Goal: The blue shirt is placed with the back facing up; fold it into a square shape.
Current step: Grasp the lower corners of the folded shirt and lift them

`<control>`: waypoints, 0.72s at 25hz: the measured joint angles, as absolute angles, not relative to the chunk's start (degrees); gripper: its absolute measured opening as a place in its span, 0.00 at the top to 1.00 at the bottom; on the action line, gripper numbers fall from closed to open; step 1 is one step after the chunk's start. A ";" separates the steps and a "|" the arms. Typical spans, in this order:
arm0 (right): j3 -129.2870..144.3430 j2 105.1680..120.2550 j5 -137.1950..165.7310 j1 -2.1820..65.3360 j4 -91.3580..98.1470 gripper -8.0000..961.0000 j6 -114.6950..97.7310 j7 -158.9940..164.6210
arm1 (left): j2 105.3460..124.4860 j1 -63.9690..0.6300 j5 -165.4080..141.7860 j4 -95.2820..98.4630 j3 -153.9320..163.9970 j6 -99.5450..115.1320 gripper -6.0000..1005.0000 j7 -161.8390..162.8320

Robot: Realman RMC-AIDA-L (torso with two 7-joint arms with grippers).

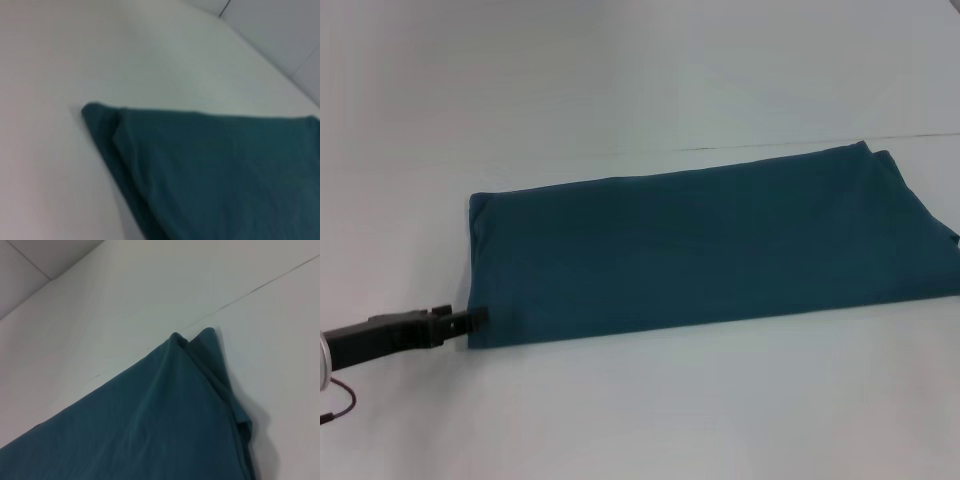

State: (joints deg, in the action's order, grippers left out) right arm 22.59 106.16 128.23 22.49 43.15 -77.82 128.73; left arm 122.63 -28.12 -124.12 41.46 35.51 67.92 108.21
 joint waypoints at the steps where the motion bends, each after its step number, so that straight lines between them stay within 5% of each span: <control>1: 22.57 106.16 128.24 22.53 43.15 0.19 -77.80 128.80 | 122.63 -28.14 -124.58 41.49 35.52 67.93 0.34 108.36; 18: 22.50 106.17 128.23 23.26 43.15 0.19 -77.59 129.11 | 122.89 -28.74 -127.05 41.31 37.49 67.47 0.34 108.85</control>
State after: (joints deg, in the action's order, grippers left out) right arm 22.50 106.17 128.23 23.26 43.15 -77.59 129.11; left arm 122.89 -28.74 -127.06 41.31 37.49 67.47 108.84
